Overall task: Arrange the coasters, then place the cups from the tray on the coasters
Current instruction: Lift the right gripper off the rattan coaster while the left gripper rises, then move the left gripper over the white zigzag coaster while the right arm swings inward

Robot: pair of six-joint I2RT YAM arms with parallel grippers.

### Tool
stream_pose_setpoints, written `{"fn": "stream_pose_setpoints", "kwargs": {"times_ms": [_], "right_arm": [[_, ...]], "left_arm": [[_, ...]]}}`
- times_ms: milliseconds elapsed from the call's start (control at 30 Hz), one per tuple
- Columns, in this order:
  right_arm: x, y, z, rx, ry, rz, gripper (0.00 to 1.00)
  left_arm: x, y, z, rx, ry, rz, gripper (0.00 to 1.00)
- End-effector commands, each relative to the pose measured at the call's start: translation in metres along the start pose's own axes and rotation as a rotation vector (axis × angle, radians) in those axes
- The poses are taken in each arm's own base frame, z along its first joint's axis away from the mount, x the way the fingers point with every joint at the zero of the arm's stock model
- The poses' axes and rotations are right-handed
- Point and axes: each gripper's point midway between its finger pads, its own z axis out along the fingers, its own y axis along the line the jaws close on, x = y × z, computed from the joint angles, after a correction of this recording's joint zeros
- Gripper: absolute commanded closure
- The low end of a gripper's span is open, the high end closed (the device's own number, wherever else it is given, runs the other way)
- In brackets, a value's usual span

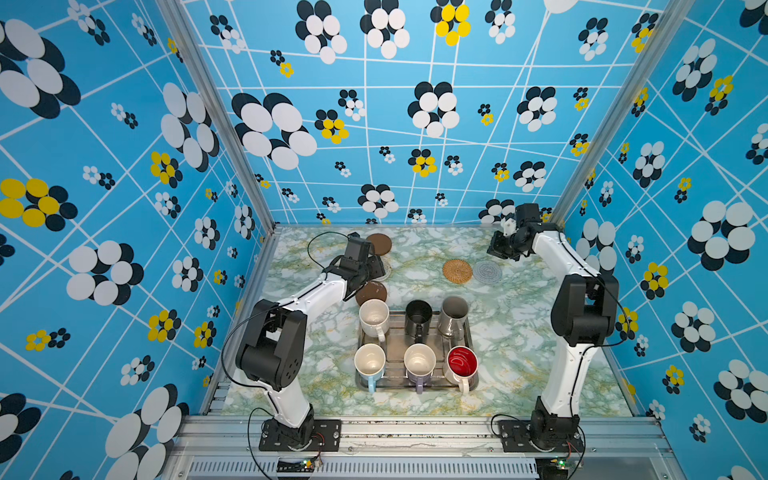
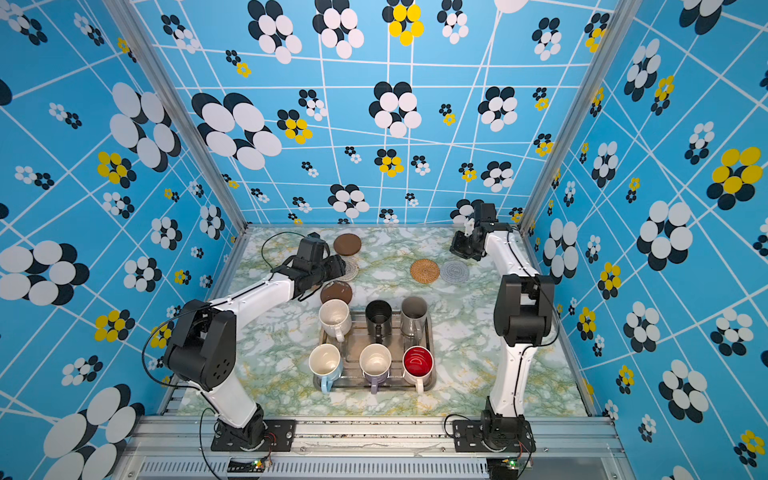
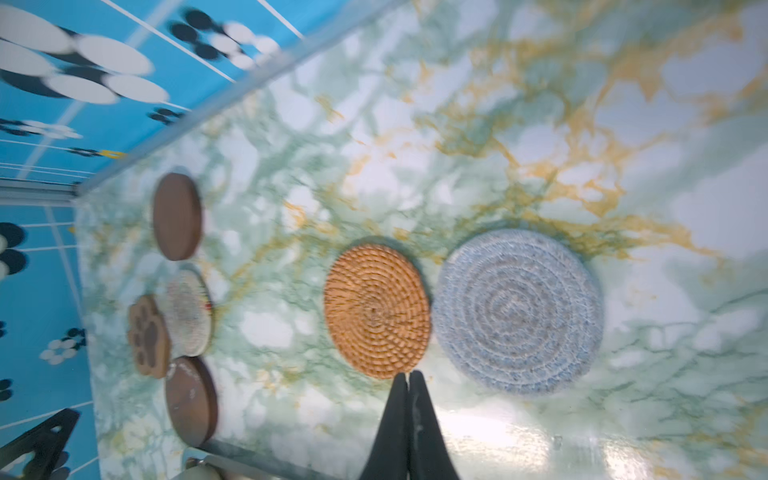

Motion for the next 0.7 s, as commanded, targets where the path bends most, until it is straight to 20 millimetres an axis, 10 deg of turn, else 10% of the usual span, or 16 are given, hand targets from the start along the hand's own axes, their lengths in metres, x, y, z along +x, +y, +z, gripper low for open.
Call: {"fn": "stream_pose_setpoints", "kwargs": {"times_ms": [0, 300, 467, 667], "right_arm": [[-0.001, 0.033, -0.019, -0.103, -0.05, 0.001, 0.91], [0.025, 0.087, -0.06, -0.224, -0.143, -0.023, 0.9], [0.03, 0.096, -0.091, -0.293, -0.251, 0.02, 1.0], [0.047, 0.115, -0.114, -0.364, -0.317, 0.029, 1.0]], "left_arm": [[-0.006, -0.003, -0.002, -0.039, 0.037, 0.08, 0.34], [-0.022, -0.014, 0.027, -0.102, 0.17, 0.176, 0.37], [-0.017, -0.01, 0.046, -0.146, 0.248, 0.195, 0.88], [-0.004, -0.005, 0.067, -0.166, 0.321, 0.199, 1.0]]}}
